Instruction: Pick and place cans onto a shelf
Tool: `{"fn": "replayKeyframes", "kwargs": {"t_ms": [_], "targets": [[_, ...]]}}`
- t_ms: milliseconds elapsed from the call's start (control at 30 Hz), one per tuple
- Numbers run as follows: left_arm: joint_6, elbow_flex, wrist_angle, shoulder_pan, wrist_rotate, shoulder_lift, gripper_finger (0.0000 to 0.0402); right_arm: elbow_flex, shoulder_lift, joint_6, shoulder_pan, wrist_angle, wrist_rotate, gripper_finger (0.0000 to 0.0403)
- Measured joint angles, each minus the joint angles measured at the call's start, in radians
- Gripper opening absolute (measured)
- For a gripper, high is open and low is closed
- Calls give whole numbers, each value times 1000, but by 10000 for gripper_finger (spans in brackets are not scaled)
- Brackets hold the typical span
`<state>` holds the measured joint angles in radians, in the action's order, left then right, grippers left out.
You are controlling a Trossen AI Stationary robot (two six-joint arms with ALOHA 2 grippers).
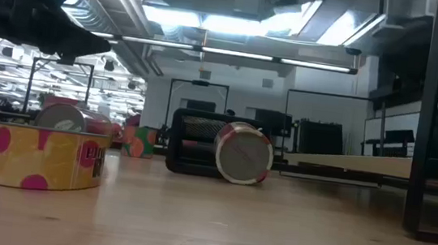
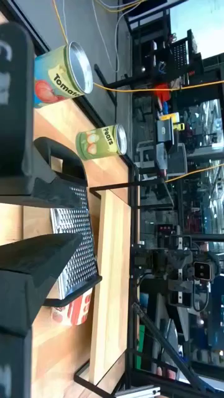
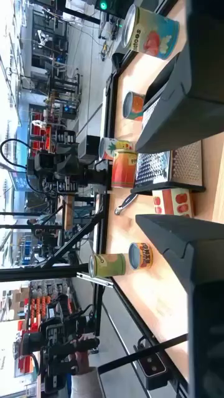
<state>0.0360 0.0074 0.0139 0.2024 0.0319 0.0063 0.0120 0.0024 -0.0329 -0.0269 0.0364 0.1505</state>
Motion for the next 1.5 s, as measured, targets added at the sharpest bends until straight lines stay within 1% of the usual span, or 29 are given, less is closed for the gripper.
{"fn": "replayKeyframes", "kwargs": {"t_ms": [867, 1000, 1200, 1300, 1500], "targets": [[0, 0, 5, 0, 8, 0, 69, 0, 0, 0, 0, 0, 0, 174], [0, 0, 40, 0, 13, 0, 69, 0, 0, 1, 0, 0, 0, 174], [-62, 0, 115, 0, 89, 0, 69, 0, 0, 0, 0, 0, 0, 174], [-83, 0, 132, 0, 91, 0, 81, 0, 0, 2, 0, 0, 0, 174], [-112, 0, 178, 0, 109, 0, 134, 0, 0, -1, 0, 0, 0, 174]]}}
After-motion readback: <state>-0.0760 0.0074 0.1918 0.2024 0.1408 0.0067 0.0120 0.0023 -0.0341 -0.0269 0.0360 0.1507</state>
